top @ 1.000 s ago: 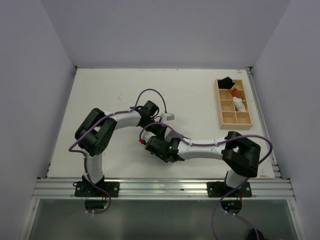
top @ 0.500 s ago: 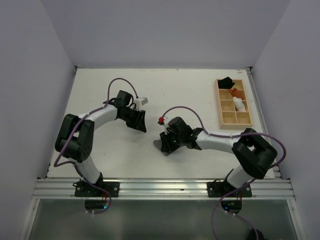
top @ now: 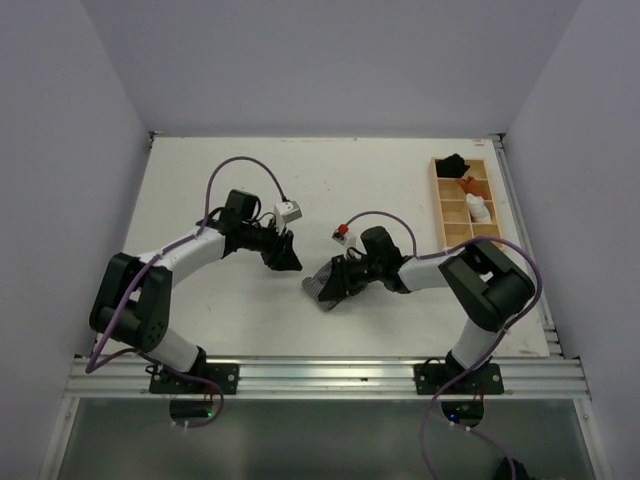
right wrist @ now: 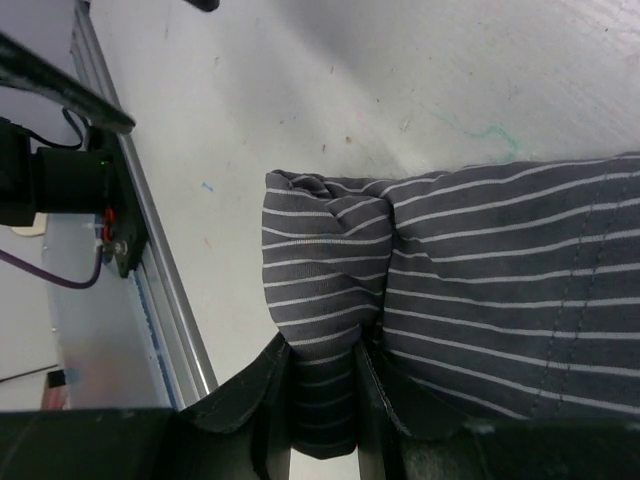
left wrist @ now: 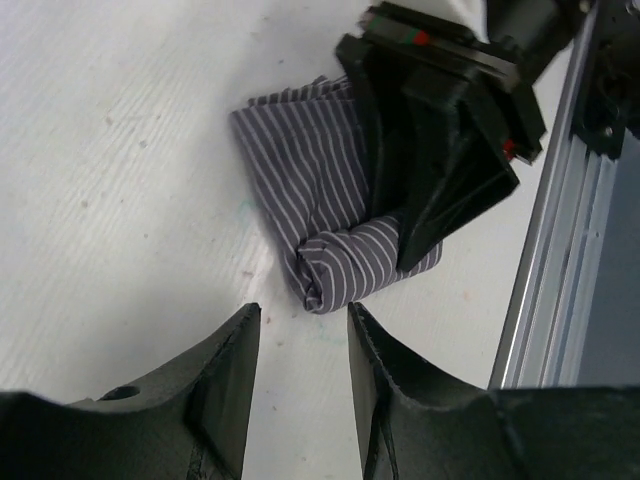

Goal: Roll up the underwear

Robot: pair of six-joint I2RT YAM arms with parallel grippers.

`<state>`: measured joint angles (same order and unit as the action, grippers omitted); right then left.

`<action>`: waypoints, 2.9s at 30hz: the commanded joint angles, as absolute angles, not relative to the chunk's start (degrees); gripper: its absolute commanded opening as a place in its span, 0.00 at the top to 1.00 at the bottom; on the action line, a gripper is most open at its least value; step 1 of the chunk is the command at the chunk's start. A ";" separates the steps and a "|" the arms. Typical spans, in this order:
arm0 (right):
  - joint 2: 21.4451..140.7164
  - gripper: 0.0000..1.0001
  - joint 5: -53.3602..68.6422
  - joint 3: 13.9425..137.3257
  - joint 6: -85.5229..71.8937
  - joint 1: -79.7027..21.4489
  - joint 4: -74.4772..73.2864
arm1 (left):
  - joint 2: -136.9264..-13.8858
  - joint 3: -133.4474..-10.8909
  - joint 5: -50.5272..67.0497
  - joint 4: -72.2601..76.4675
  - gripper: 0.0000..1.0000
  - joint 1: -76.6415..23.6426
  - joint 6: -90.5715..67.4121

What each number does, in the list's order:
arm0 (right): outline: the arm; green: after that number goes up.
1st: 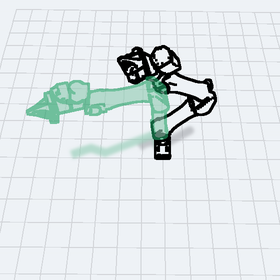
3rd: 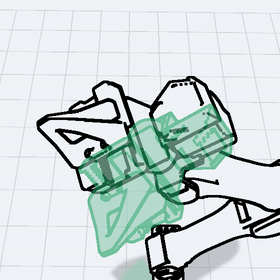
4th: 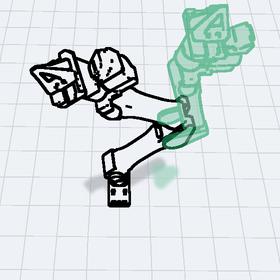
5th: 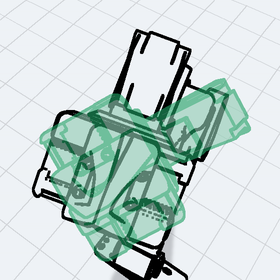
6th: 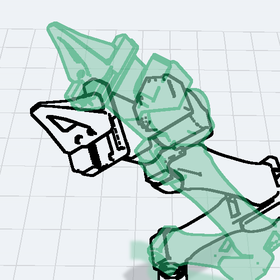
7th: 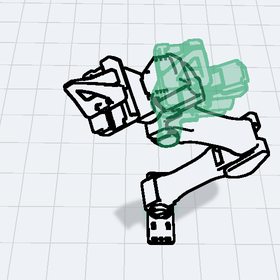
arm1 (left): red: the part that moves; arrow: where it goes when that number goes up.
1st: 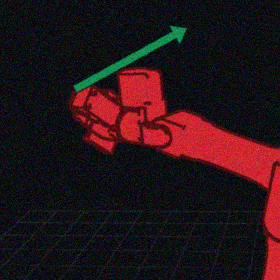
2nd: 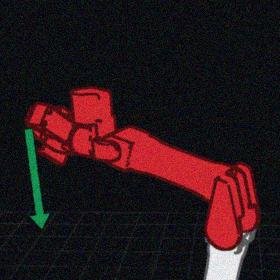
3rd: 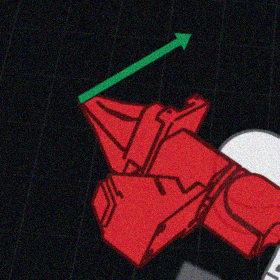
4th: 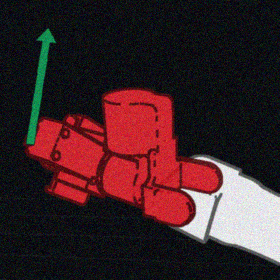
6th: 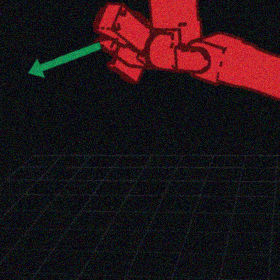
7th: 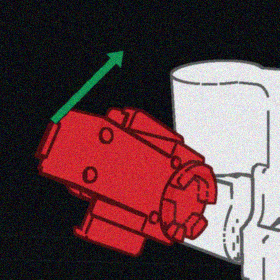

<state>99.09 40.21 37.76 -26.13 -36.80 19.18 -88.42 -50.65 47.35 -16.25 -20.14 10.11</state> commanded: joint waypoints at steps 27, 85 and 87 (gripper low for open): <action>104.76 0.74 44.21 36.38 -24.26 -36.74 12.84 | -114.17 -74.87 62.39 -52.47 0.52 -27.25 60.73; 63.36 0.36 -10.27 42.88 -10.38 -48.76 -20.91 | -135.52 -94.83 61.70 -69.43 0.91 -34.98 61.62; 66.77 0.35 -12.47 46.22 -7.31 -53.25 -23.27 | -136.31 -96.06 61.52 -69.52 0.91 -34.98 59.95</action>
<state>63.46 -5.41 40.62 -14.48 -48.51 -18.87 -133.62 -93.65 66.72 -72.34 -34.57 61.32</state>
